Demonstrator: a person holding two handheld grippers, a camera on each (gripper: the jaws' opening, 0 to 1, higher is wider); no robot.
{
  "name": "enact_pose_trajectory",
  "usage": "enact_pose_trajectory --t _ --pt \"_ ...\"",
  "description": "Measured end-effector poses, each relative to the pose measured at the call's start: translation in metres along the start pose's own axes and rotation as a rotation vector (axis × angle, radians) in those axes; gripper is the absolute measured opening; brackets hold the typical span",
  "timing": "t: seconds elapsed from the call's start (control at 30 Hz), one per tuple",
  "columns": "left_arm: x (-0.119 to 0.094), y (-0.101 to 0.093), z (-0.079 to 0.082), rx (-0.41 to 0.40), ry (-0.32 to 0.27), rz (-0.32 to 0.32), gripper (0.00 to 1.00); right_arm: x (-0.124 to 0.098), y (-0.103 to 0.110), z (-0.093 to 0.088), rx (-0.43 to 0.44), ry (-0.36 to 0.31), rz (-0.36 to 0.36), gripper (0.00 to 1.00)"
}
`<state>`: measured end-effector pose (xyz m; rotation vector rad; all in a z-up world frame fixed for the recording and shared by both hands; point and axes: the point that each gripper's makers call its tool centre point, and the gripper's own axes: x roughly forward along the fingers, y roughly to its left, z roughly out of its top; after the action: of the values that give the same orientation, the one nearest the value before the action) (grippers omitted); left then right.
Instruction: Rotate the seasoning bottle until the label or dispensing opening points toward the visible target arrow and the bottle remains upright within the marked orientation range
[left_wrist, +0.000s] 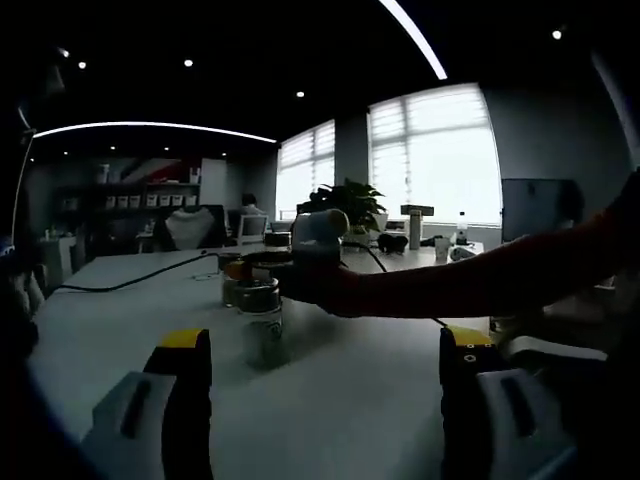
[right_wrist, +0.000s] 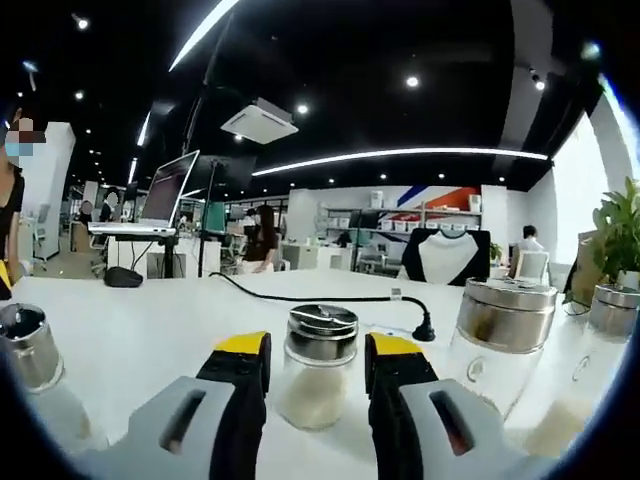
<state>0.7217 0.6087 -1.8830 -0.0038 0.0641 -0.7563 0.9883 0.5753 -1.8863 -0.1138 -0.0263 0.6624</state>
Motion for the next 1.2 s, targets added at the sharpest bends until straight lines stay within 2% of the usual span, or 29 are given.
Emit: enact_pose_trajectory --t 0.3,0.53,0.67,0.73,0.77,0.8,0.87,1.07,1.2 --pt "0.0 0.001 -0.002 -0.013 0.002 -0.001 1.0 0.018 -0.001 0.001 0.005 0.005 -0.014 0.34" --pt "0.001 0.002 -0.003 -0.018 0.0 0.002 1.0 0.019 -0.005 0.0 0.004 0.005 -0.032 0.32" --pt "0.002 0.0 -0.004 -0.016 0.002 -0.002 1.0 0.019 -0.008 0.001 0.037 0.016 -0.021 0.31" --pt "0.002 -0.001 -0.004 -0.016 0.001 -0.003 1.0 0.015 -0.01 0.001 0.068 0.027 -0.029 0.31" --pt "0.003 -0.001 -0.004 -0.016 0.002 -0.005 1.0 0.013 -0.011 0.004 0.097 0.014 -0.025 0.3" --pt "0.003 0.0 -0.005 -0.017 0.003 -0.005 1.0 0.011 -0.013 0.006 0.08 0.009 -0.026 0.3" --pt "0.004 0.0 -0.006 -0.02 0.004 -0.002 1.0 0.007 -0.011 0.01 0.111 -0.006 -0.001 0.29" --pt "0.005 -0.002 -0.008 -0.023 0.009 -0.004 1.0 -0.004 -0.004 0.021 0.081 -0.029 0.036 0.29" --pt "0.005 -0.003 -0.006 -0.024 0.0 -0.007 1.0 -0.016 -0.001 0.032 0.093 -0.053 0.057 0.29"
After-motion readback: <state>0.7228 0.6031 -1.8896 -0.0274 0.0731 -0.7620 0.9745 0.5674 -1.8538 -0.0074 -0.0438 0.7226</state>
